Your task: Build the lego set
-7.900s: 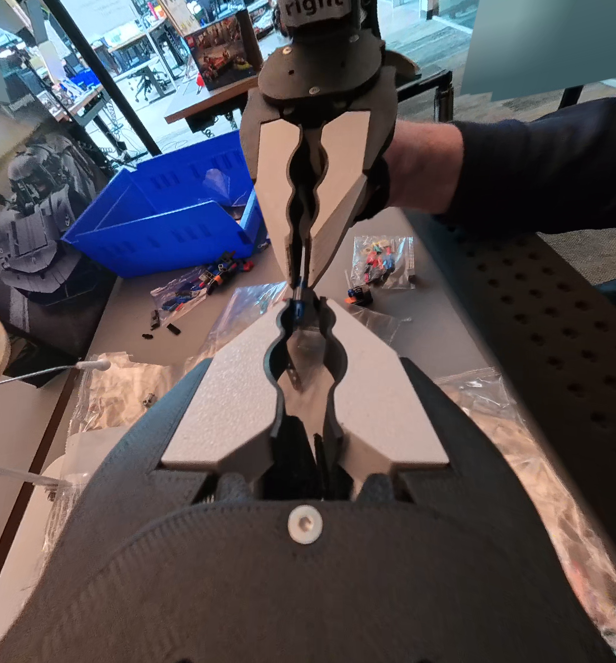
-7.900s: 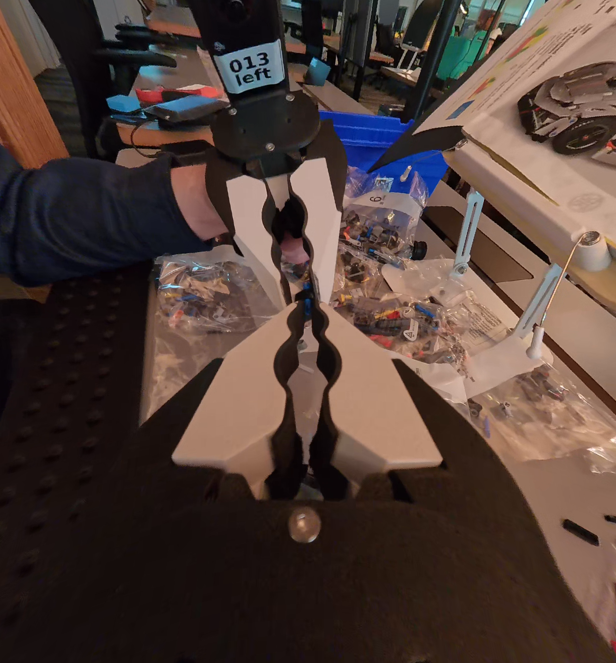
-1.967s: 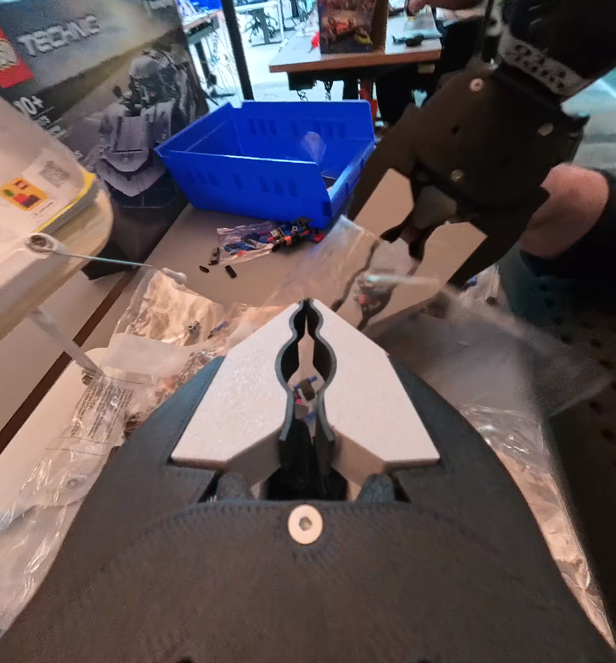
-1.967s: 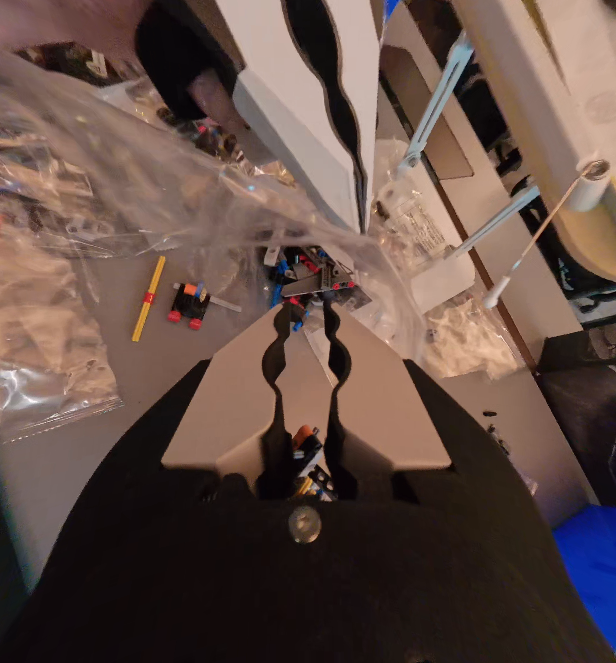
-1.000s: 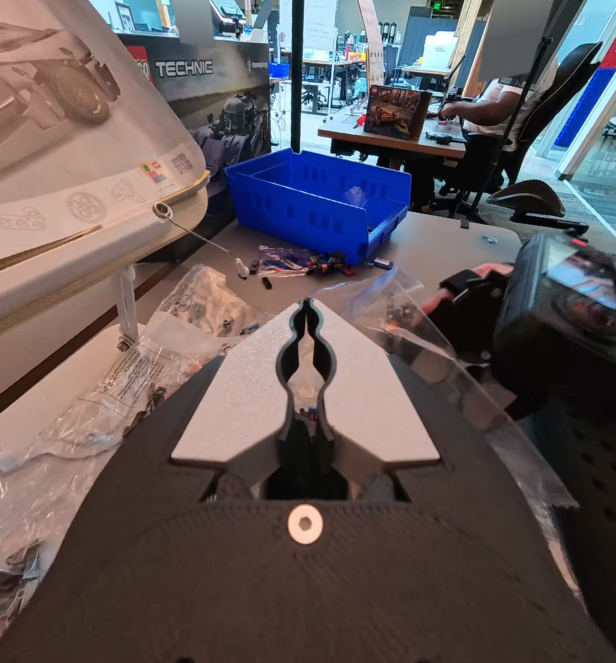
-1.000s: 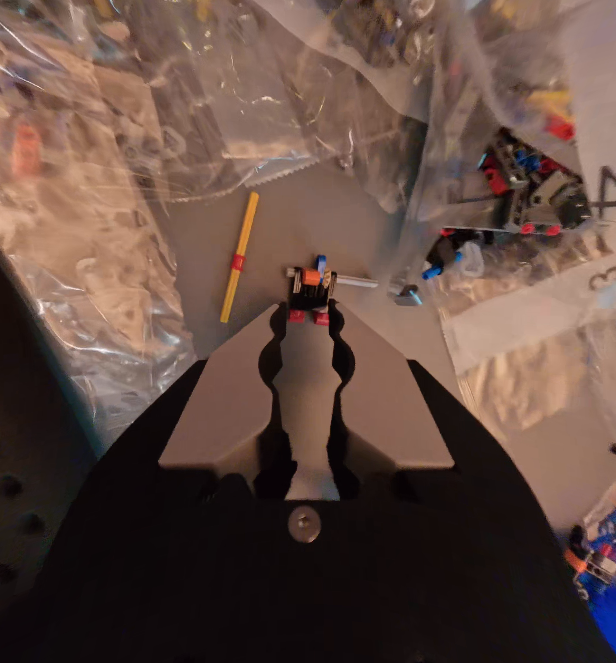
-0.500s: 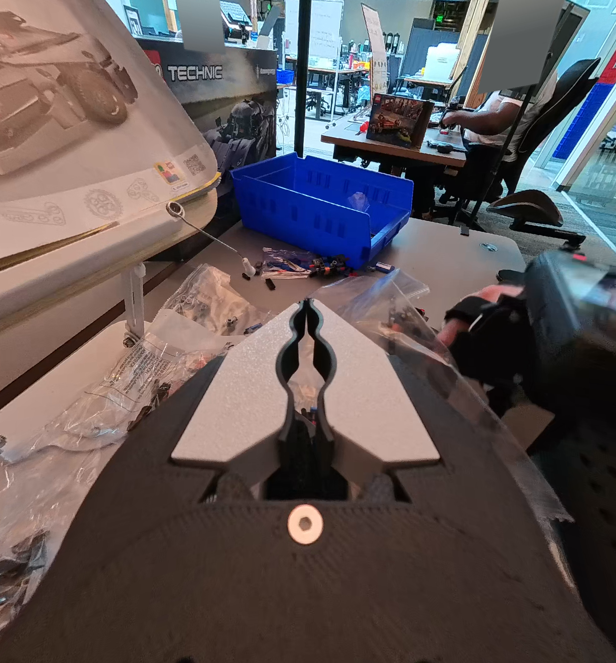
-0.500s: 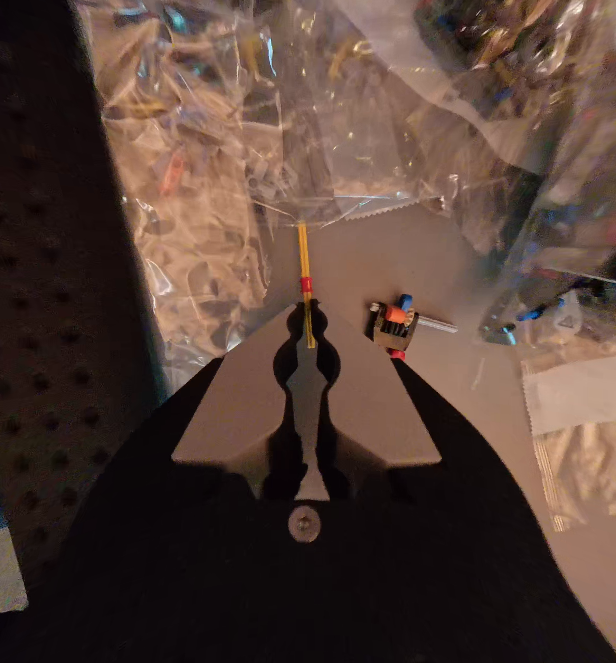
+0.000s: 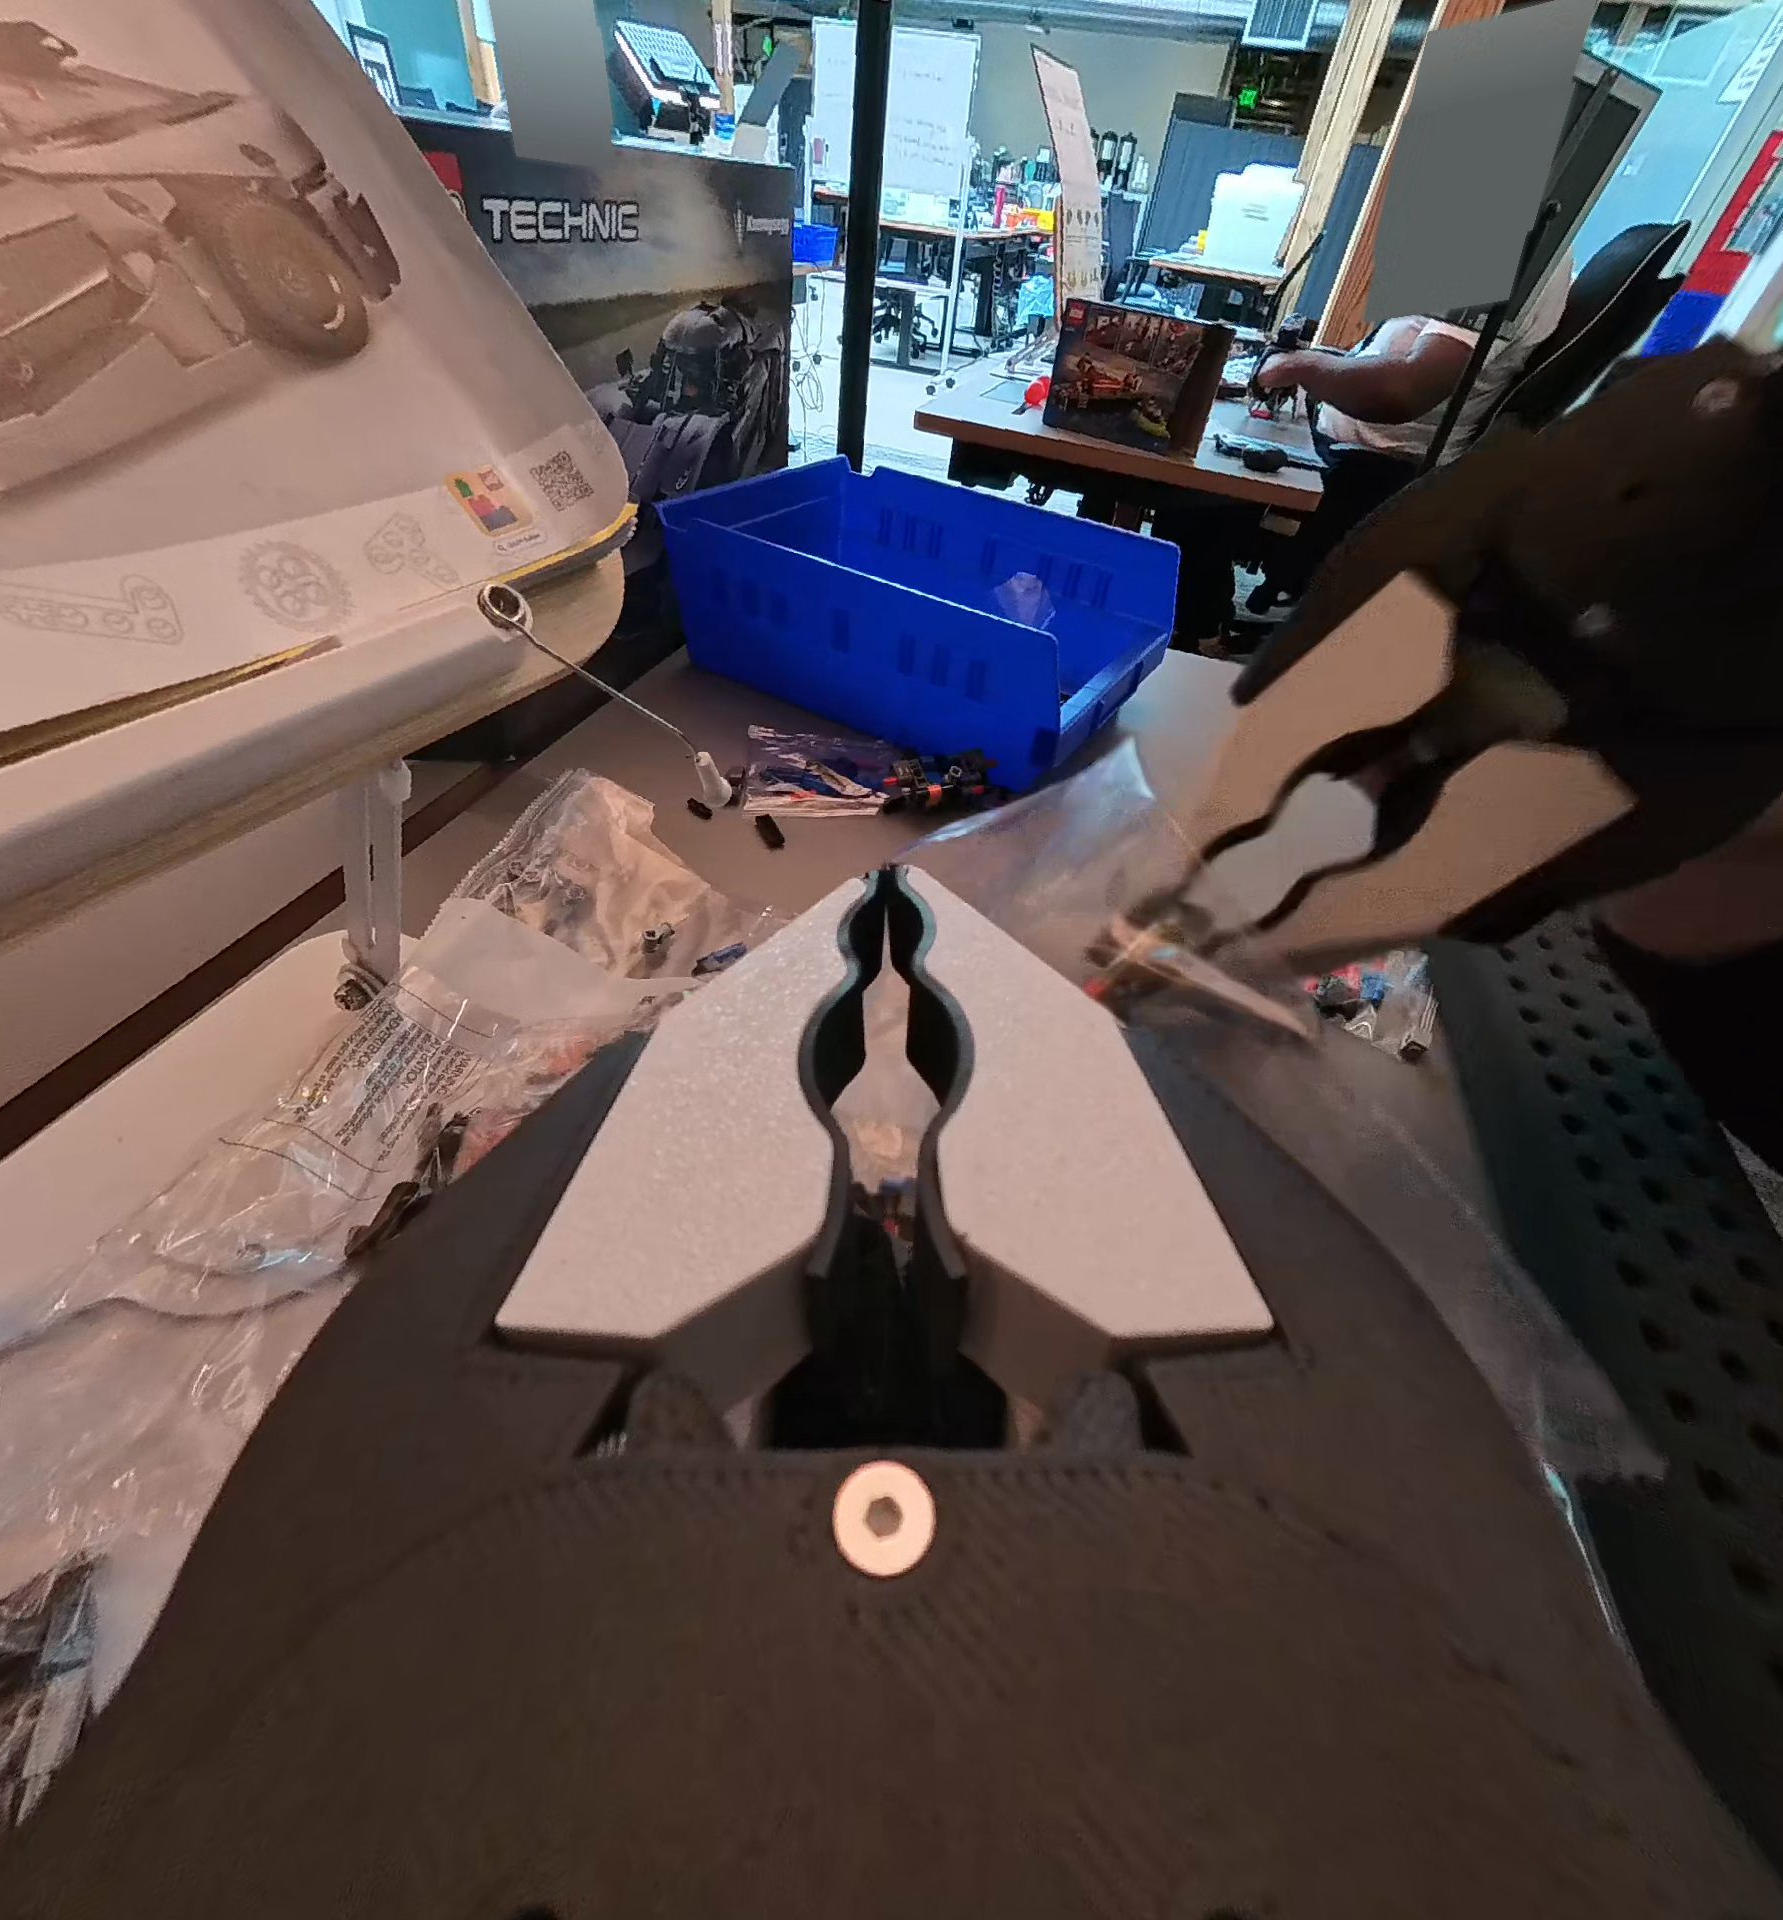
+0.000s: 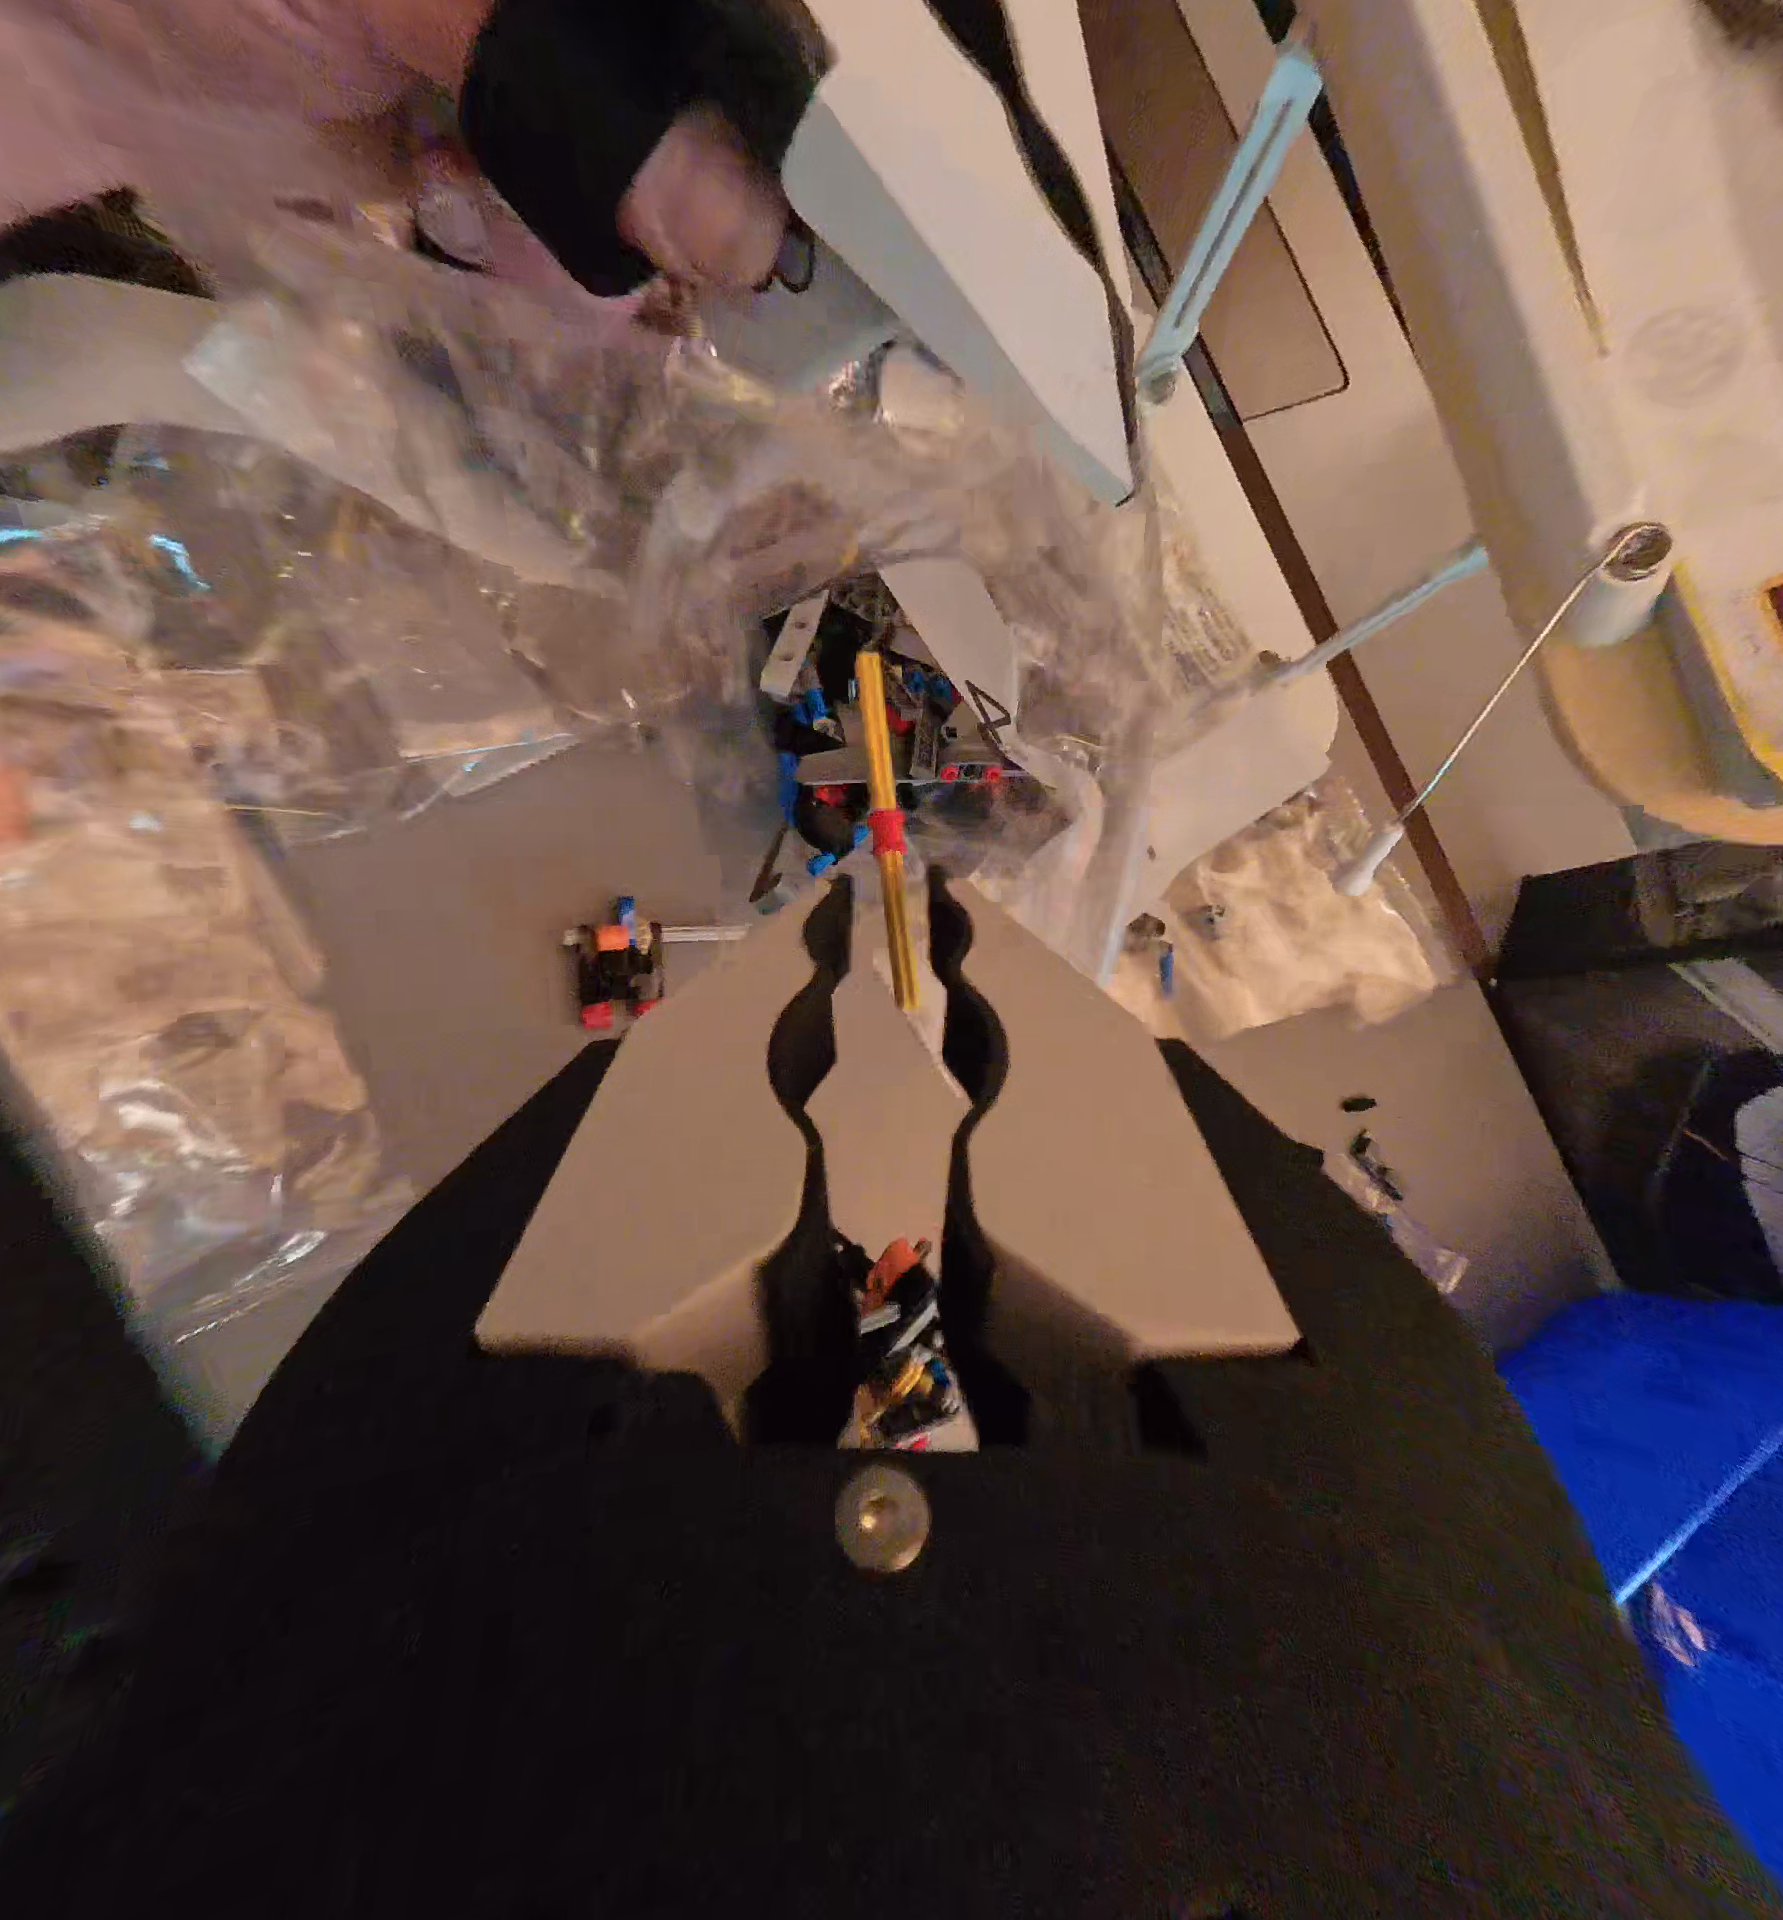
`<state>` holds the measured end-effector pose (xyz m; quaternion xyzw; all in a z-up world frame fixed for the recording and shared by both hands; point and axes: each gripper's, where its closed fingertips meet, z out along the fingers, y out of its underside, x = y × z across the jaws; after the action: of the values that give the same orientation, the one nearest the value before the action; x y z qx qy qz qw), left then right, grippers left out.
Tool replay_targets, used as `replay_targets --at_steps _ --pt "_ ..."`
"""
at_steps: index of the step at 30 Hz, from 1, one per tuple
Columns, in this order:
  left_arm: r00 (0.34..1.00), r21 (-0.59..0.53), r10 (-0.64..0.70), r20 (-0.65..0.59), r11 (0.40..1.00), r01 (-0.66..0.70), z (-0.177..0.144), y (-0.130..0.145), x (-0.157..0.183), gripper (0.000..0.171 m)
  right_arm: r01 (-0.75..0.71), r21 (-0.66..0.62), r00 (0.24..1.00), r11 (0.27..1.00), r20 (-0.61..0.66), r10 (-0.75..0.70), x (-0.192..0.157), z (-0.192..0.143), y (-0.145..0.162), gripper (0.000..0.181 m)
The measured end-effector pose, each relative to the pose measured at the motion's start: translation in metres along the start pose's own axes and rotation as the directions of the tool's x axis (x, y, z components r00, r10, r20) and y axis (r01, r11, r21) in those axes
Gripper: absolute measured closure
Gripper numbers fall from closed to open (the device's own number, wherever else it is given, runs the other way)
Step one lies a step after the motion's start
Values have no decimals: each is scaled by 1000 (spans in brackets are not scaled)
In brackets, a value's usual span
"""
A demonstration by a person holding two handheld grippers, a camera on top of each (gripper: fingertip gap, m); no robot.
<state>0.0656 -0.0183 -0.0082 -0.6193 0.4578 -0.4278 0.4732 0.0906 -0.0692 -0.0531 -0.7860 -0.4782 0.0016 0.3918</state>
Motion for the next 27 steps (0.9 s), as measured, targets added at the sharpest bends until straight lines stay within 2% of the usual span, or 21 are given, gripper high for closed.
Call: replay_targets --at_steps 1,3,5,6,8,9,11,14,18,20,25,27 --pt "1000 8 -3 0 1000 3 0 -1 0 171 14 -19 1000 1000 -25 -15 3 9 -1 156" --pt "1000 5 -4 10 1000 4 0 0 -2 171 25 -5 1000 1000 -3 -25 0 11 -5 160" --pt "1000 1 -6 23 1000 6 -2 1 -6 171 35 120 998 992 43 -40 -6 -8 -21 170" --pt "1000 12 -16 25 1000 15 -3 0 -8 171 39 187 991 982 115 -61 -17 -21 -27 174" --pt "999 31 -32 35 999 31 -6 -3 -12 171 57 274 919 960 362 -157 -60 -46 -28 181" --pt "999 38 -39 37 999 38 -7 -3 -14 171 64 248 880 967 443 -172 -75 -50 -21 180" --pt "997 50 -51 50 998 49 -8 -4 -17 171 119 158 851 980 492 -182 -93 -39 -6 174" --pt "996 70 -60 63 996 56 -11 -7 -20 171 150 16 858 989 495 -138 -107 2 8 174" --pt "995 88 -70 78 994 63 -17 -9 -24 171 126 -168 912 978 407 -47 -103 58 25 181" --pt "994 91 -73 82 994 65 -18 -9 -26 171 101 -188 933 977 358 -28 -98 75 24 178" --pt "994 94 -72 84 993 64 -19 -11 -26 171 62 -208 936 976 352 16 -96 95 22 169" --pt "993 88 -69 93 994 61 -19 -10 -27 171 51 -206 949 977 314 16 -89 102 19 165"
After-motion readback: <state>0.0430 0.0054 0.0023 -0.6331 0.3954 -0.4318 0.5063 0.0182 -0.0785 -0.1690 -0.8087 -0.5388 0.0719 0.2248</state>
